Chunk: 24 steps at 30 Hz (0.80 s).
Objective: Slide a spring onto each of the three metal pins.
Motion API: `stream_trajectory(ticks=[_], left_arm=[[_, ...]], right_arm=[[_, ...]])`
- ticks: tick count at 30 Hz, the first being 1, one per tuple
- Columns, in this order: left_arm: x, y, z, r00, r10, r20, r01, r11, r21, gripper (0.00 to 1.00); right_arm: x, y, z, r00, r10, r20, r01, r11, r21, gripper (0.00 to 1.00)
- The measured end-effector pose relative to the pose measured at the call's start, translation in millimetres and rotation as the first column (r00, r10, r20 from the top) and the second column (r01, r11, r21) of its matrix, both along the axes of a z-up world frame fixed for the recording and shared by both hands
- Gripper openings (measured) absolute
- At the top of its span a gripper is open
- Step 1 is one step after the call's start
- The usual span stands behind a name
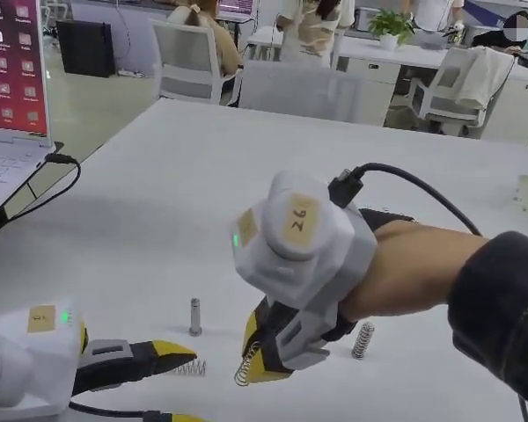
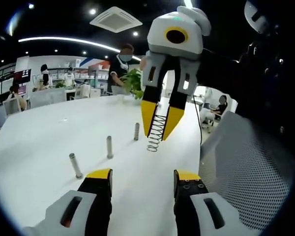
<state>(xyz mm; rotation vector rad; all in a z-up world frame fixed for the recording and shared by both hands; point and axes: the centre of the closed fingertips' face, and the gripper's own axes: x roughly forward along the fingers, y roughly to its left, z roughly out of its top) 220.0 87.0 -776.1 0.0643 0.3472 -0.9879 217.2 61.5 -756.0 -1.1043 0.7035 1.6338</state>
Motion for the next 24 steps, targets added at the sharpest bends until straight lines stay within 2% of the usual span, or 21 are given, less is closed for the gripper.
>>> stream_trajectory(ticks=[11, 24], left_arm=[[4.1, 9.1, 1.3, 0.998, 0.061, 0.003, -0.061, 0.998, -0.009, 0.53], [8.1, 19.7, -2.2, 0.994, 0.110, 0.001, -0.110, 0.994, -0.004, 0.58]], right_arm=[[15.4, -10.5, -1.1, 0.999, -0.036, 0.010, 0.036, 0.999, -0.009, 0.09], [41.4, -19.6, 9.0, 0.995, -0.090, 0.030, 0.090, 0.996, 0.004, 0.09]])
